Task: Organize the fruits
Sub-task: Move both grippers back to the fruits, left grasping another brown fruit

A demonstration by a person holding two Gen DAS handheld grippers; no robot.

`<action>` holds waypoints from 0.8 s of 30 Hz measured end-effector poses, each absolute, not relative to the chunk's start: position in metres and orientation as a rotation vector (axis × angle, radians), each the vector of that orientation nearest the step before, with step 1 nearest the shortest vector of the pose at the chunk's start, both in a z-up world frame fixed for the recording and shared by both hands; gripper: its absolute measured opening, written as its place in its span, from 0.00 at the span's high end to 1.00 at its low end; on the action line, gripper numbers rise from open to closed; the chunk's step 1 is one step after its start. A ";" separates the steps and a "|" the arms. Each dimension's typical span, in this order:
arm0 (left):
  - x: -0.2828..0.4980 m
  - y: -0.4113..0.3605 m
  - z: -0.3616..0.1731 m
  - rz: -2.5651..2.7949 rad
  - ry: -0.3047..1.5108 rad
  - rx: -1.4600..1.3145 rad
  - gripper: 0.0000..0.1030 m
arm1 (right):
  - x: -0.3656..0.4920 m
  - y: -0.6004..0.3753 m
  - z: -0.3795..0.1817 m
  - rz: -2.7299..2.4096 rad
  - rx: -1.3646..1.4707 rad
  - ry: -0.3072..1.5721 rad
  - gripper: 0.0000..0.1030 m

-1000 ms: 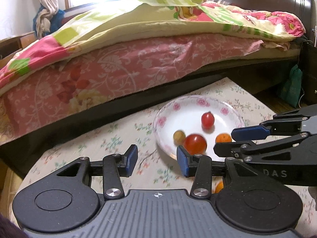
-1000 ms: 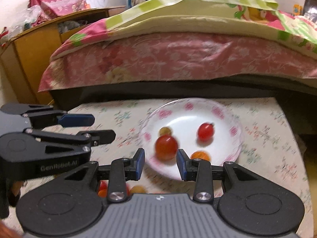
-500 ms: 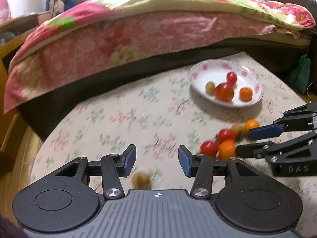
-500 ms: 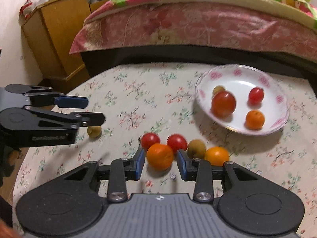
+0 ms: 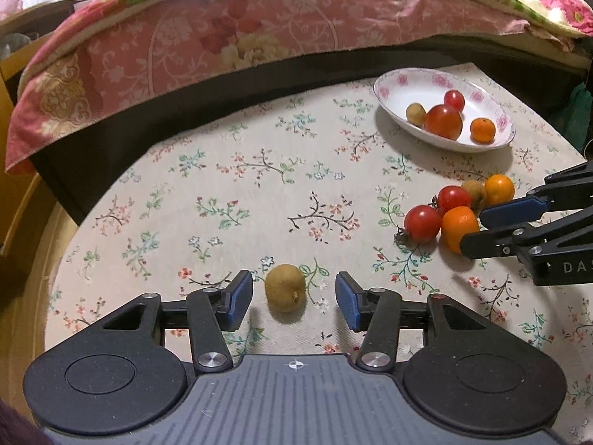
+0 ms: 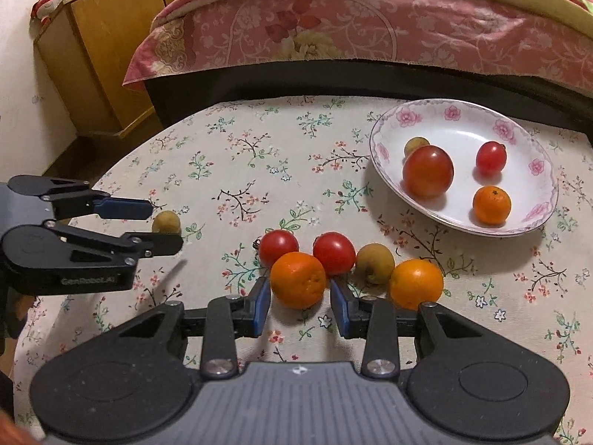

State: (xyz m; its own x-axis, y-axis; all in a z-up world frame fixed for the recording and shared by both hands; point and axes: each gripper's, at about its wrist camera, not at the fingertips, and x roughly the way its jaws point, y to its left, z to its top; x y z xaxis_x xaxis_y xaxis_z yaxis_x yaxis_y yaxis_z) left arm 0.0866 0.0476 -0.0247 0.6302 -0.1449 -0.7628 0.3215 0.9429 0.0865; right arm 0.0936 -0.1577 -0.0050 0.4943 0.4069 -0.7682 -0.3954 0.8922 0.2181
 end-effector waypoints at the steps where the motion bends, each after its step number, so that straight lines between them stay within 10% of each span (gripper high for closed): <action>1: 0.088 0.046 -0.026 -0.271 0.850 0.225 0.44 | 0.094 -0.158 -0.006 0.489 0.016 0.934 0.63; 24: 0.088 0.031 -0.036 -0.331 0.872 0.239 0.66 | 0.098 -0.155 -0.015 0.523 0.008 0.936 0.66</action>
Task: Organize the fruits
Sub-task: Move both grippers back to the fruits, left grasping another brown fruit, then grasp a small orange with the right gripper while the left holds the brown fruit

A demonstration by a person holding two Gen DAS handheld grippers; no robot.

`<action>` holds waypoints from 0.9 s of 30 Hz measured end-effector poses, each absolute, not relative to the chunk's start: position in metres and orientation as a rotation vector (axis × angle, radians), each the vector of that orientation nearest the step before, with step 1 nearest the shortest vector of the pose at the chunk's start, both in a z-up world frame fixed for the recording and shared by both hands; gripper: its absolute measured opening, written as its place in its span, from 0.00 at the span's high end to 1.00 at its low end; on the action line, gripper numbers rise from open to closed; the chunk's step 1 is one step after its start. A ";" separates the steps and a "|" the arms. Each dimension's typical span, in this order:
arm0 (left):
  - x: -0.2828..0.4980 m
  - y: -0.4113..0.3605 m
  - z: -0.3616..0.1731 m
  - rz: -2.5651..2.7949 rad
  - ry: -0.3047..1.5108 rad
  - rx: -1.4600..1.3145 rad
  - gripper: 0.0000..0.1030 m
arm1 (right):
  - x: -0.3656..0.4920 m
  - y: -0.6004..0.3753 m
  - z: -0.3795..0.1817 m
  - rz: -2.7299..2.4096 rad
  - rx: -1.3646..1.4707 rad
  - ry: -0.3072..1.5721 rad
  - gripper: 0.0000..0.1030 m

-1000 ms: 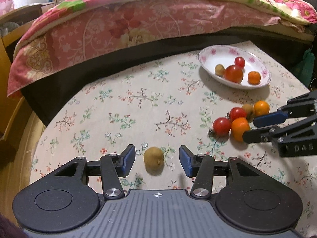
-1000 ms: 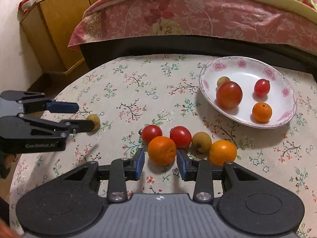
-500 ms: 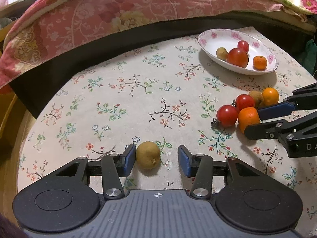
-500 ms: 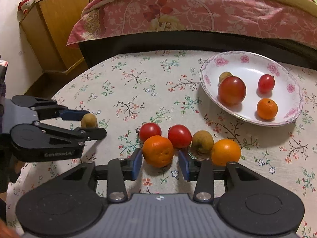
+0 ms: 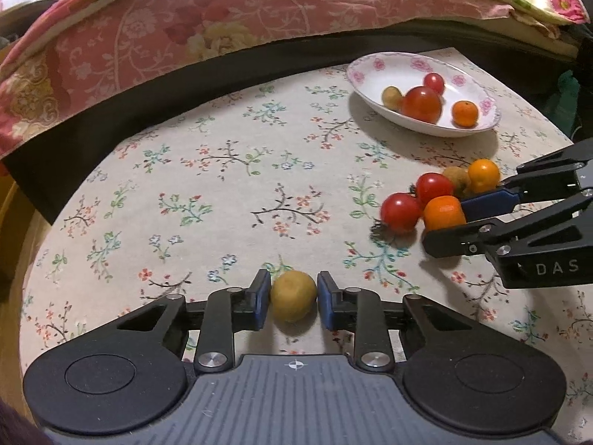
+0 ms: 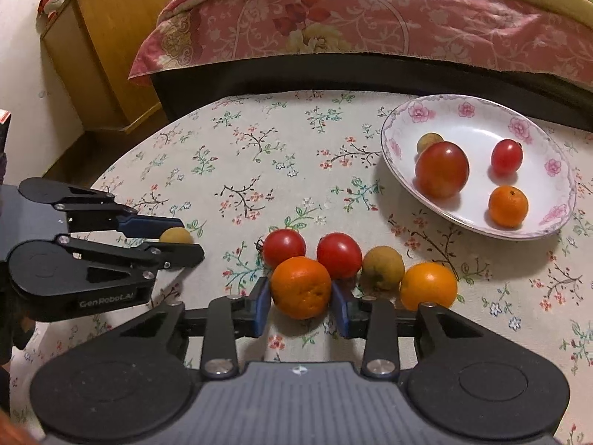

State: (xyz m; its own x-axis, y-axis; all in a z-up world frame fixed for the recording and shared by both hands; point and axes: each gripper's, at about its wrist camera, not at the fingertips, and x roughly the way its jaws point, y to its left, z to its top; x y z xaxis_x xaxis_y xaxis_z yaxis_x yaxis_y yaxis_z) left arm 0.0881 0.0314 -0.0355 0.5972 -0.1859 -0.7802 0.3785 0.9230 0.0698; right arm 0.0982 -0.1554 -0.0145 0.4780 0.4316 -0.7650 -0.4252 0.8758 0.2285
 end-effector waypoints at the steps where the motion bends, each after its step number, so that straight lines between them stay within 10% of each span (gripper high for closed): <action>1: 0.086 0.030 -0.035 -0.335 0.872 0.242 0.67 | 0.096 -0.156 -0.014 0.522 0.004 0.936 0.66; 27: 0.053 0.015 -0.034 -0.344 0.884 0.247 0.55 | 0.049 -0.175 -0.015 0.500 -0.047 0.983 0.61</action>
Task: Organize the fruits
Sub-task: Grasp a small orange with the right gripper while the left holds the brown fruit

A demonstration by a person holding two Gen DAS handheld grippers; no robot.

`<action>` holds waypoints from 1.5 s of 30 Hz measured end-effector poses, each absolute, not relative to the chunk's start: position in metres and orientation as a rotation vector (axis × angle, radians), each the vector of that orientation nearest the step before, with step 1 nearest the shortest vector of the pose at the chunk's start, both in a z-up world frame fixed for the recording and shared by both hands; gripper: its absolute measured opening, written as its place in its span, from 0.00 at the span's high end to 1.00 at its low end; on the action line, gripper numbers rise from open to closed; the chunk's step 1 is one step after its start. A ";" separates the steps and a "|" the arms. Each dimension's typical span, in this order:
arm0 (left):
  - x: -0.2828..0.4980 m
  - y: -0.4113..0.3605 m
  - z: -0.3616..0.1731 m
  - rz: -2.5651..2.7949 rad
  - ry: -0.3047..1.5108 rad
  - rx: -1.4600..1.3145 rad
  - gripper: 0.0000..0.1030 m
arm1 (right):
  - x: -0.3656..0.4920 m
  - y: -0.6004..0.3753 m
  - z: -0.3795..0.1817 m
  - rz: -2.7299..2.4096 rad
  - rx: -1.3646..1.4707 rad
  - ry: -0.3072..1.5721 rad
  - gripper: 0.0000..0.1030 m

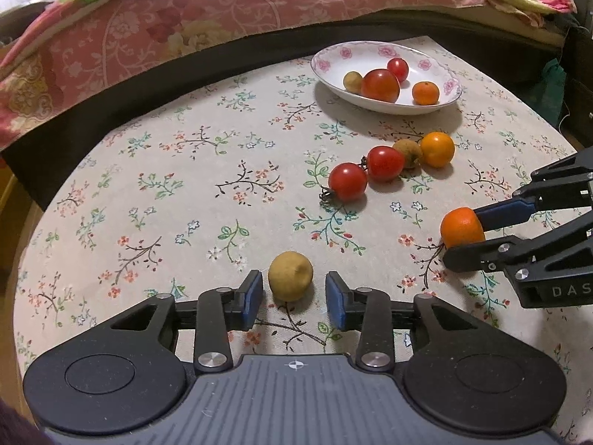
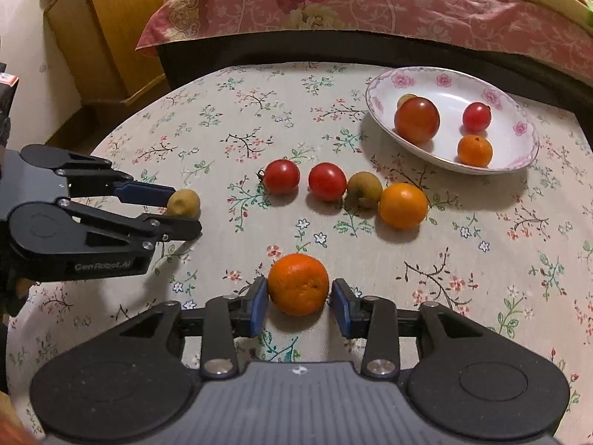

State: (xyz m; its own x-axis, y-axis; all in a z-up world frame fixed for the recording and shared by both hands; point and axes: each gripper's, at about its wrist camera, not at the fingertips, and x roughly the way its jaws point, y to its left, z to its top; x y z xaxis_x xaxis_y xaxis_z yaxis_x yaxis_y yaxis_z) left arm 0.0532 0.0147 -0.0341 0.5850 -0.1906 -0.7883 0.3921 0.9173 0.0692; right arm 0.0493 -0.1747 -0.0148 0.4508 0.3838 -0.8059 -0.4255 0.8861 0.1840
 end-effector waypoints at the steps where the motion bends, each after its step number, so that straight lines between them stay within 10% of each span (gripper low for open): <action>1: 0.054 0.014 -0.034 -0.346 0.883 0.248 0.53 | 0.049 -0.176 -0.015 0.500 -0.046 0.986 0.59; 21: 0.058 0.014 -0.037 -0.357 0.890 0.245 0.47 | 0.052 -0.176 -0.014 0.524 -0.018 0.981 0.58; 45: 0.059 0.010 -0.038 -0.394 0.888 0.257 0.64 | 0.053 -0.163 -0.014 0.541 -0.059 0.976 0.65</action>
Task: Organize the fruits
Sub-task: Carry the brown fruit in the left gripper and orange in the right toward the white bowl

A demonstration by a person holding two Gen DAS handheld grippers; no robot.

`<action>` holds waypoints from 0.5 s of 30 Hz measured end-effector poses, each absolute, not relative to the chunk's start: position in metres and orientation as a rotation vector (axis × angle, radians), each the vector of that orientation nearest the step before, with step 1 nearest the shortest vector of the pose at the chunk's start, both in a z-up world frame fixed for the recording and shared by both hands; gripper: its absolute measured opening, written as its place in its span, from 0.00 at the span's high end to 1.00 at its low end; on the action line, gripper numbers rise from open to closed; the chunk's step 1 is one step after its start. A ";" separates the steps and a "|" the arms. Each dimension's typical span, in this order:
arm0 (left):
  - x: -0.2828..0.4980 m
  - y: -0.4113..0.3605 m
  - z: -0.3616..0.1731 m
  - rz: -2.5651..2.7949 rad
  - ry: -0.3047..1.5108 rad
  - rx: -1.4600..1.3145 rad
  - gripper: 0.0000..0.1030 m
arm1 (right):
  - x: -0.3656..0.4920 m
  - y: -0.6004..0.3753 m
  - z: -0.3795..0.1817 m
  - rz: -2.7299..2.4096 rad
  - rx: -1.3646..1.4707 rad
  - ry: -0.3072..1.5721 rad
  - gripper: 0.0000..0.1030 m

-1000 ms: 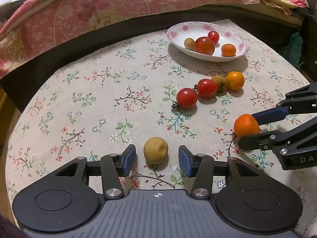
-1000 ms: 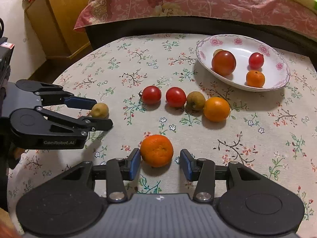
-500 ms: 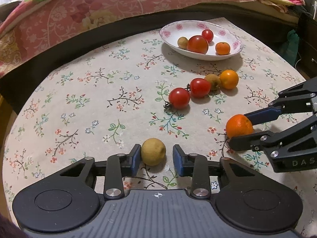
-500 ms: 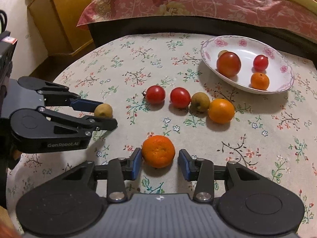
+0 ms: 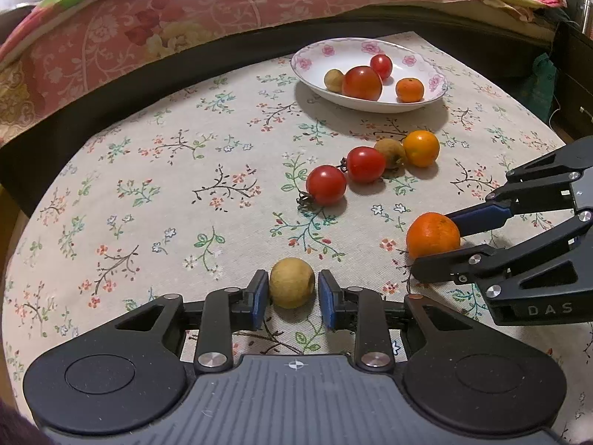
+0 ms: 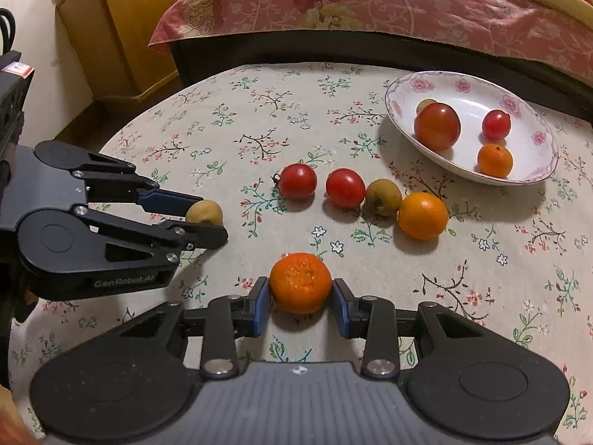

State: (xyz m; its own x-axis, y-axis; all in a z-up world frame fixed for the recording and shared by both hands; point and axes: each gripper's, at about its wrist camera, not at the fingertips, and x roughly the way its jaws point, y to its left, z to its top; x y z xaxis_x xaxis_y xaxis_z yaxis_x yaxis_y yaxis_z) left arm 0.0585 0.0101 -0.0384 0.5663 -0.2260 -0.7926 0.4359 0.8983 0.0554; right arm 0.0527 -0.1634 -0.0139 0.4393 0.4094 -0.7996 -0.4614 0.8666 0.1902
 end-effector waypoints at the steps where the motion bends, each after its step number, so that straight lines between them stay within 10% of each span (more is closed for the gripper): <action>1: 0.059 0.010 -0.039 -0.394 0.889 0.259 0.64 | 0.053 -0.163 -0.014 0.542 -0.063 0.977 0.65; 15: 0.059 0.007 -0.038 -0.388 0.894 0.273 0.65 | 0.054 -0.159 -0.013 0.542 -0.086 0.979 0.66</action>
